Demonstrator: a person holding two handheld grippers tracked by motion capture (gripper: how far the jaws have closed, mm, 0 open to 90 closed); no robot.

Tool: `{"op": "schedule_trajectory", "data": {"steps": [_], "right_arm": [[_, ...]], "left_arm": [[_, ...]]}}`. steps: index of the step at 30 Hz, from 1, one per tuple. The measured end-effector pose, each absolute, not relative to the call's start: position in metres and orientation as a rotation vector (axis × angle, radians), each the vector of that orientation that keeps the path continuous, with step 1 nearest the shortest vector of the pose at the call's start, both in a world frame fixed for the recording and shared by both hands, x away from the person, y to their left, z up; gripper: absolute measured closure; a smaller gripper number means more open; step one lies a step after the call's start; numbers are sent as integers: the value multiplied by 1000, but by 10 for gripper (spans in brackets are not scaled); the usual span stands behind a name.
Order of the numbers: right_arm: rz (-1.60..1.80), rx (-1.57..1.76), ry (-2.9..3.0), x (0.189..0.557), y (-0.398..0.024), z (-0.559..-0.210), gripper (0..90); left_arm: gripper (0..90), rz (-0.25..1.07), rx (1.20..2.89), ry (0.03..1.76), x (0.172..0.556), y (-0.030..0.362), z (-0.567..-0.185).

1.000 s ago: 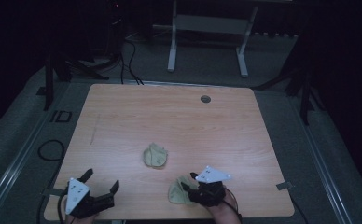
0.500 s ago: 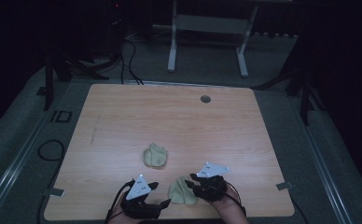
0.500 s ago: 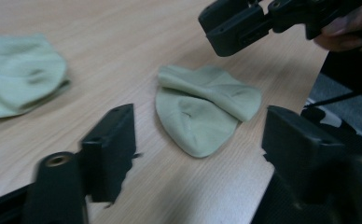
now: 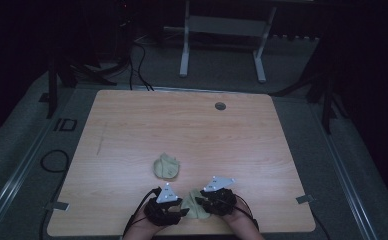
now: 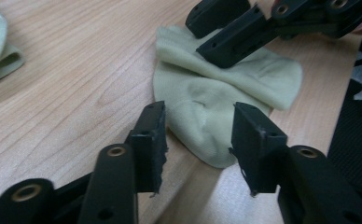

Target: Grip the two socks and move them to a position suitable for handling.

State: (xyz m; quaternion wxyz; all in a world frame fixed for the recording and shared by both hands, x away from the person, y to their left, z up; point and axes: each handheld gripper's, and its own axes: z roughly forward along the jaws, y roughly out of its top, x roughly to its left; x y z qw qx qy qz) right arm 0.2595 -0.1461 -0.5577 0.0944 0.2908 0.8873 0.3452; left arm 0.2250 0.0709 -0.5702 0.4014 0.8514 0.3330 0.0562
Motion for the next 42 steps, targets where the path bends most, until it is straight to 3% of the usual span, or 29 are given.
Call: {"op": "schedule_trajectory", "data": {"steps": [8, 9, 12, 19, 29, 42], "right_arm": [[1014, 877, 2642, 259, -145, -558, 750], [1016, 879, 2640, 258, -144, -558, 799], [1016, 868, 2639, 257, -143, -558, 813], [1066, 880, 2605, 248, -150, -540, 842], [1183, 965, 2468, 234, -197, -498, 844], [1016, 1145, 2502, 228, -238, -543, 838]], "left_arm": [[712, 167, 2176, 847, 230, 67, -569], [776, 173, 2183, 844, 230, 65, -569], [857, 160, 2192, 839, 230, 62, -569], [874, 160, 2204, 798, 227, 61, -563], [874, 190, 2205, 765, 221, 75, -531], [872, 119, 2301, 740, 234, 64, -547]]}}
